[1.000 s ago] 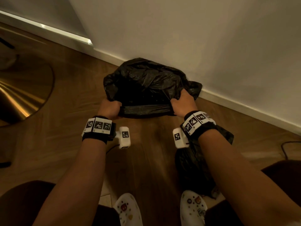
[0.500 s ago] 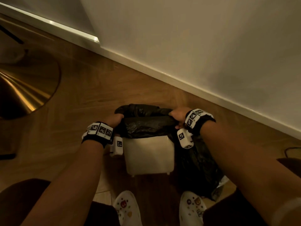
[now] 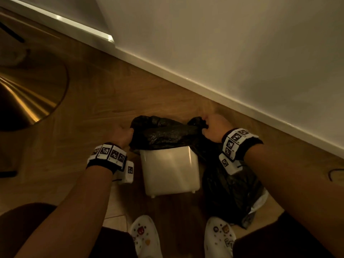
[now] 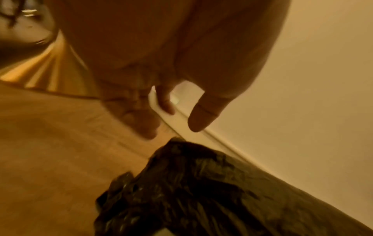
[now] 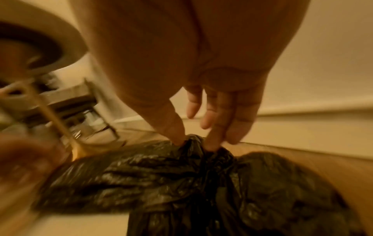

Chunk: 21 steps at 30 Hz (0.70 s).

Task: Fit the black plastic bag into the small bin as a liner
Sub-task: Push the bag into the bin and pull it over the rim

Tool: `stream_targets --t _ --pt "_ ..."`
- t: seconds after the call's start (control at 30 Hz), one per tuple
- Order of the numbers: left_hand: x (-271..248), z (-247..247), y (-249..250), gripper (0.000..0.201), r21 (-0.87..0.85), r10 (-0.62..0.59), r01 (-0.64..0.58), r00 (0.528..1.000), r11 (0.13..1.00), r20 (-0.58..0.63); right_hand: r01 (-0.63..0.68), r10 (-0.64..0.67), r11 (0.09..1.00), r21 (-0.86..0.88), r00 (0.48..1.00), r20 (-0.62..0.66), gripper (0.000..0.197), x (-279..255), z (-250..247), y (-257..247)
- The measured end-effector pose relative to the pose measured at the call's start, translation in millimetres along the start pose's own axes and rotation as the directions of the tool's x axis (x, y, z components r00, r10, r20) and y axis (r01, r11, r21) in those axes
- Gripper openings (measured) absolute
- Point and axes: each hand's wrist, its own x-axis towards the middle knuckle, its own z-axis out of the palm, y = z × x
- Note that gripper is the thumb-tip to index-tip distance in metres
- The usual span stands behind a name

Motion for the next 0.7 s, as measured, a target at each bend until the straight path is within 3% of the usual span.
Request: stream_targets --t 0.03,0.07,0.1,0.17,0.23,0.3,0.4,0.5,0.6,0.7 --pt "-7.9 -2.8 3.3 0.014 0.024 0.101 -0.099 0.99 0.995 -0.096 0.094 -0.094 0.993 -0.067 0.996 -0.003 0.039 -4.6 -1.1 -1.0" --pt "-10.3 1.1 5.7 0.009 0.105 0.223 -0.211 0.968 0.972 -0.117 0.181 -0.179 0.977 -0.117 0.984 0.024 0.038 -10.9 -0.1 -3.1" --pt "-14.1 6.5 6.3 0.013 0.197 0.349 -0.33 0.934 0.923 -0.071 0.256 -0.247 0.954 -0.154 0.966 0.076 0.04 -15.0 4.5 -3.4" --pt "-18.3 22.8 5.2 0.02 0.34 0.465 -0.465 0.881 0.818 0.085 0.355 -0.322 0.914 -0.194 0.929 0.182 0.053 -20.2 19.6 -0.6" --pt "-14.0 39.3 -4.8 0.034 0.405 0.459 -0.474 0.877 0.782 0.14 0.367 -0.332 0.913 -0.18 0.922 0.199 0.064 -19.2 35.1 5.7" --pt "-10.6 49.4 -14.0 0.038 0.397 0.454 -0.457 0.884 0.796 0.107 0.348 -0.322 0.925 -0.149 0.931 0.174 0.064 -14.4 46.4 9.0" --pt "-9.1 56.2 -14.0 0.037 0.395 0.485 -0.457 0.874 0.797 0.034 0.317 -0.304 0.945 -0.079 0.942 0.144 0.048 -4.7 53.5 12.5" --pt "-10.1 56.6 -9.0 0.039 0.422 0.474 -0.453 0.879 0.786 0.06 0.301 -0.297 0.953 -0.029 0.949 0.105 0.033 2.4 51.5 12.7" --pt "-9.9 56.3 -8.5 0.042 0.402 0.445 -0.432 0.893 0.807 0.066 0.266 -0.265 0.964 0.007 0.955 0.135 0.044 6.3 50.0 7.4" --pt "-11.2 55.8 -13.0 0.047 0.393 0.456 -0.442 0.888 0.806 0.062 0.312 -0.302 0.949 -0.046 0.942 0.15 0.045 9.2 51.7 4.6"
